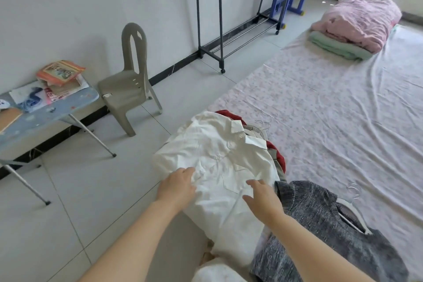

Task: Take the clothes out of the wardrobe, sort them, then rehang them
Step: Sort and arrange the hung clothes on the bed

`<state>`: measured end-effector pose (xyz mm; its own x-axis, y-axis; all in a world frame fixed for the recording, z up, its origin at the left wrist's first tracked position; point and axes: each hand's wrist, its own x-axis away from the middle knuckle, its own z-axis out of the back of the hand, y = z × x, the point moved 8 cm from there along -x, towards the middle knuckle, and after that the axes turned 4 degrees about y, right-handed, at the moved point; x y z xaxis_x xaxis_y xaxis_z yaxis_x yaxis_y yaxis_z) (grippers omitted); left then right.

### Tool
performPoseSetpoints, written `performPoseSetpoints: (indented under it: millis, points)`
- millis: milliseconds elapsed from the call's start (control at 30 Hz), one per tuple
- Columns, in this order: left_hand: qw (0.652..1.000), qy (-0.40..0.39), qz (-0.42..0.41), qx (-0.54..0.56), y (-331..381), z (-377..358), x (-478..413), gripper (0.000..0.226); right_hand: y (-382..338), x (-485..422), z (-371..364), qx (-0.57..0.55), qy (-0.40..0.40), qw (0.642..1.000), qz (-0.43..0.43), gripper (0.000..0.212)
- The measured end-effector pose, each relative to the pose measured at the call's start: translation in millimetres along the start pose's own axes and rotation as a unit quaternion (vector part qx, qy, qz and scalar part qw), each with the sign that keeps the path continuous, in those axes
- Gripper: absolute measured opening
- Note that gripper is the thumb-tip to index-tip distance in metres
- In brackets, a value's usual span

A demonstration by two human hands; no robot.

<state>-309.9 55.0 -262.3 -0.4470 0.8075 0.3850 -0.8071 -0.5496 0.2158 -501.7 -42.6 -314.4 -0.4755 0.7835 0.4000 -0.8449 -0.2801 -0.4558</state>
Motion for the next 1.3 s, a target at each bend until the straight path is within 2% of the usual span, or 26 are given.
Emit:
performPoseSetpoints:
  millis: [333, 567, 833, 1000, 1200, 1300]
  points:
    - [0.997, -0.023, -0.069, -0.011, 24, 41, -145, 0.048, -4, -129, 20, -0.010, 0.001, 0.998, -0.063, 0.046]
    - [0.987, -0.077, -0.141, -0.032, 53, -1, -241, 0.049, 44, -224, 23, -0.020, 0.039, 0.990, -0.133, 0.041]
    - [0.978, -0.085, -0.190, -0.024, 64, -62, -333, 0.046, 93, -329, -6, -0.055, 0.117, 0.971, -0.202, 0.034]
    - [0.973, -0.099, -0.205, -0.028, 60, -92, -350, 0.047, 116, -347, -28, 0.003, 0.126, 0.958, -0.258, 0.028]
    - [0.971, -0.087, -0.223, -0.026, 57, -94, -351, 0.047, 113, -340, -23, 0.025, 0.185, 0.953, -0.238, 0.023]
    - [0.968, -0.069, -0.240, -0.012, 66, -77, -345, 0.046, 97, -321, -8, -0.032, 0.216, 0.952, -0.215, 0.018]
